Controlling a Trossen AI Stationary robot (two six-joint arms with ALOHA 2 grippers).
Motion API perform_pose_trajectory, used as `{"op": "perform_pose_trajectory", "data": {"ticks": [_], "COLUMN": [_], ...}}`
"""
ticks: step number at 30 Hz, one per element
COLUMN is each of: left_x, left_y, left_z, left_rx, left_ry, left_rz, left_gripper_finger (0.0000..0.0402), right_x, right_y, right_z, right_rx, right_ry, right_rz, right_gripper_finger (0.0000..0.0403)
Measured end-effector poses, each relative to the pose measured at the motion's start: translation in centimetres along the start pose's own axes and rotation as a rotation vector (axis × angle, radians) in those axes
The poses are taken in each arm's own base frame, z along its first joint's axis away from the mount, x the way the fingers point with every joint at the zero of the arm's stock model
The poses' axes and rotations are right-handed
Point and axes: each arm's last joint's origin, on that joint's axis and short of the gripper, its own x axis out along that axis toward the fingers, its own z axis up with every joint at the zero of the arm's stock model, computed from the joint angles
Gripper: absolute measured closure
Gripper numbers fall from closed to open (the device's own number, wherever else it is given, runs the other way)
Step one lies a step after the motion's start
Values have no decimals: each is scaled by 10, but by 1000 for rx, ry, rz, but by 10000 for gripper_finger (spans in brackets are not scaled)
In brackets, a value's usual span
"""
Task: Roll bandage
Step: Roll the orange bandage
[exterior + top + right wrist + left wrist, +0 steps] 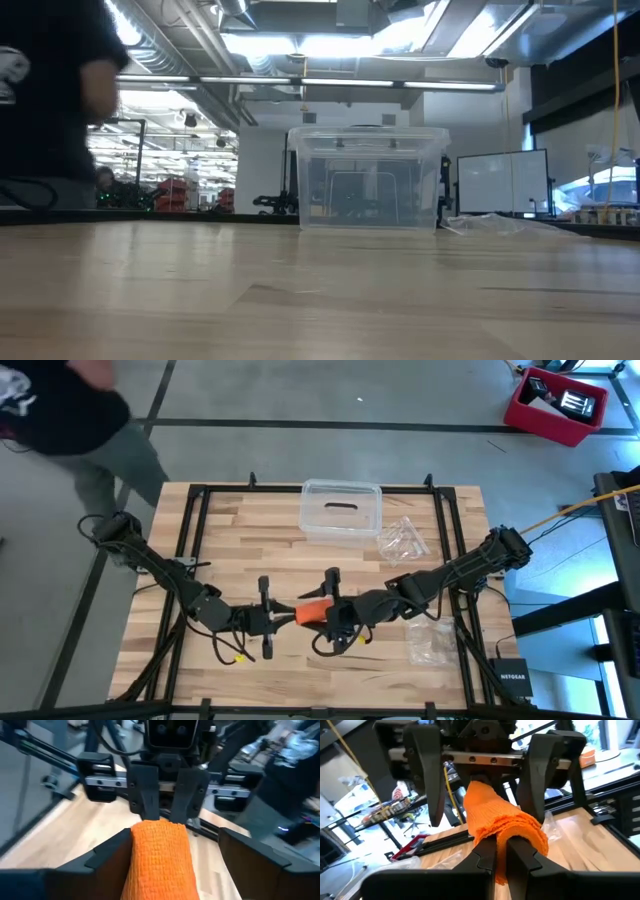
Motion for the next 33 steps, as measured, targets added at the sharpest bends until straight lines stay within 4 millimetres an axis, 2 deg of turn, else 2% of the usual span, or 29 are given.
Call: {"op": "perform_pose_trajectory", "data": {"ticks": [6, 11, 15, 23, 28, 33], "left_x": [1, 1, 1, 1, 1, 1], "left_y": [1, 1, 1, 1, 2, 2], "left_z": [0, 0, 0, 0, 0, 1], "left_rx": [-6, -20, -24, -33, -42, -53], "left_ry": [0, -1, -2, 0, -4, -10], "left_rz": [-1, 1, 2, 5, 12, 10], "left_gripper_finger": [386, 386, 386, 386, 386, 386], "right_x": [-13, -19, -20, -12, -6, -5], "right_y": [16, 32, 30, 33, 27, 25], "right_z": [16, 11, 10, 3, 0, 0], "right_rx": [-6, -31, -39, -53, -50, -47], "right_ry": [-37, 35, 72, 103, 122, 118], "right_rz": [64, 111, 6, 14, -21, -26], "right_gripper_finger": [106, 107, 107, 107, 109, 143]}}
